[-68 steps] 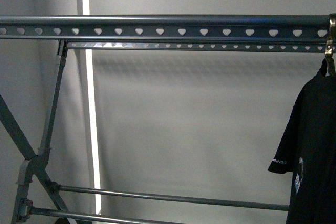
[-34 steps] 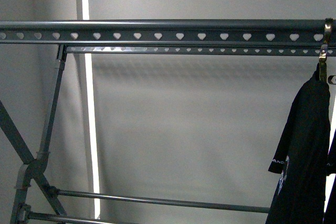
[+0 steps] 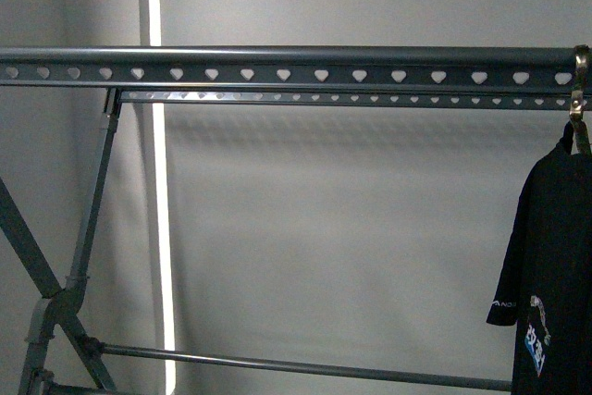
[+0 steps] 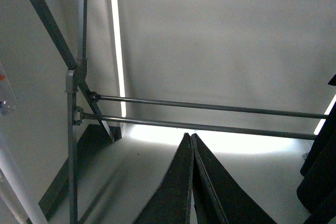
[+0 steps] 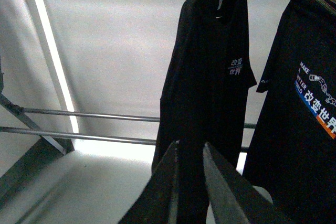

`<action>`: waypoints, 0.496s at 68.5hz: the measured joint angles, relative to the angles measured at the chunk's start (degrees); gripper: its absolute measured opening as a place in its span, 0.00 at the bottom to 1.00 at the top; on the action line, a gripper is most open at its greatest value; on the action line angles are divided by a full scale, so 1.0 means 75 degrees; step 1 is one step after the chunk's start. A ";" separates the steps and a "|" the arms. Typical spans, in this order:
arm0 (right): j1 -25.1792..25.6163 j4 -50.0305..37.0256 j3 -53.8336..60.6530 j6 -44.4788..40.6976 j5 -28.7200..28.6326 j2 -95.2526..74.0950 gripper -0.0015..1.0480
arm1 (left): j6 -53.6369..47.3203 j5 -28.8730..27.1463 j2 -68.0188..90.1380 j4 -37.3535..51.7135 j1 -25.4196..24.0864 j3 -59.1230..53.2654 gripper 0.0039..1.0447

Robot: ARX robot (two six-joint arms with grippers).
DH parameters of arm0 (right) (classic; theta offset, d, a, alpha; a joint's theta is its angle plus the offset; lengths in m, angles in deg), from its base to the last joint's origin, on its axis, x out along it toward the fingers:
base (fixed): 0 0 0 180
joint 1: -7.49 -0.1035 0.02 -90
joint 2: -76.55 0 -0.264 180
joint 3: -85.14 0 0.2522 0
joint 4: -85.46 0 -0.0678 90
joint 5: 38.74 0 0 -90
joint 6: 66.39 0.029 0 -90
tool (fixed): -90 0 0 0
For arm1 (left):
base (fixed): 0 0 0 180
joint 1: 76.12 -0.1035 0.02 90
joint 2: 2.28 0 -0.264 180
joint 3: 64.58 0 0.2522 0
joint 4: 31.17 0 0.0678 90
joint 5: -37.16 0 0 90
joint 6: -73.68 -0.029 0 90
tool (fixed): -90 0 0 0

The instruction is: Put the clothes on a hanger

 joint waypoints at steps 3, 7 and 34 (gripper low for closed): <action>0.0000 0.0000 0.0000 -0.0003 0.0000 0.0000 0.02 | 0.0000 0.0003 0.0000 0.0000 0.0000 0.0000 0.03; 0.0000 0.0000 0.0000 0.0009 0.0003 0.0000 0.02 | 0.0000 0.0003 0.0000 0.0000 0.0000 0.0000 0.03; 0.0000 0.0000 0.0000 0.0026 0.0000 0.0000 0.12 | 0.0015 0.0003 0.0000 0.0000 0.0000 0.0000 0.12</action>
